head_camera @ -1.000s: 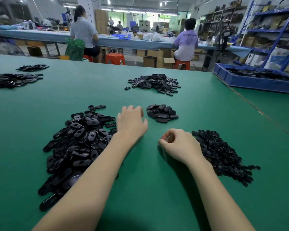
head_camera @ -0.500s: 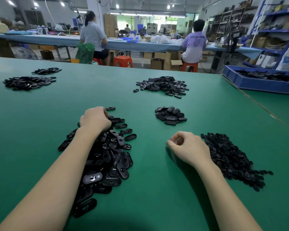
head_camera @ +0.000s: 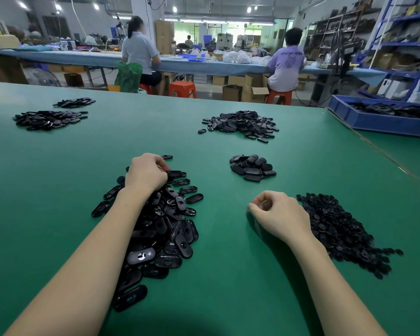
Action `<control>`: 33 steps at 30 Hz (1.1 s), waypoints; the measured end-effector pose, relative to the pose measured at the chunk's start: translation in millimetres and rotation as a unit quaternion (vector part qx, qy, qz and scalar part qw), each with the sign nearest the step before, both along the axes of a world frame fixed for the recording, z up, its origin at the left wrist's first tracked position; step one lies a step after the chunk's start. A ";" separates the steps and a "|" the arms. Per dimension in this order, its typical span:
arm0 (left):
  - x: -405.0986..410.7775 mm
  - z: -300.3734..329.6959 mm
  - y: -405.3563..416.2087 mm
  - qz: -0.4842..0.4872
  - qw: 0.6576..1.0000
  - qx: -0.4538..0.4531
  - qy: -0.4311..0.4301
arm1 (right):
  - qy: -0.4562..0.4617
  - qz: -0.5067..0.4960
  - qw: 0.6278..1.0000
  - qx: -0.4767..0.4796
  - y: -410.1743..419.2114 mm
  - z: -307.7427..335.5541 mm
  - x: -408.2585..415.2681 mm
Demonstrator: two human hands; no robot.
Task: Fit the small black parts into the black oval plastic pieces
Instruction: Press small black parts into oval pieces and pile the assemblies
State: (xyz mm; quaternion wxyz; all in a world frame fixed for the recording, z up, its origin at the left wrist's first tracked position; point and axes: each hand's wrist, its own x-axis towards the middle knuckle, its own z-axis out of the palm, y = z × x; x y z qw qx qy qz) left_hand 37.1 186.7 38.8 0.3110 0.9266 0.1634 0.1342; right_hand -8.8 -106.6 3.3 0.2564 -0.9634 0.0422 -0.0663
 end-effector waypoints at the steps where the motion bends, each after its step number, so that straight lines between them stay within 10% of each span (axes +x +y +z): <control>1: 0.4 -0.8 0.1 -0.001 1.000 -0.010 -0.006 | 0.000 0.000 1.000 0.000 0.1 0.0 0.1; 19: -19.1 17.5 -51.5 -0.026 0.976 -0.142 -0.162 | 0.001 -0.012 1.000 -0.003 5.4 3.6 -3.1; 25: -42.7 7.7 -157.8 -0.135 0.835 -0.528 -0.069 | 0.021 0.023 1.000 0.002 1.0 8.8 -1.7; 33: -55.2 -27.4 -183.7 -0.124 0.679 -0.723 0.005 | 0.027 0.026 0.999 0.034 -24.6 21.2 -1.1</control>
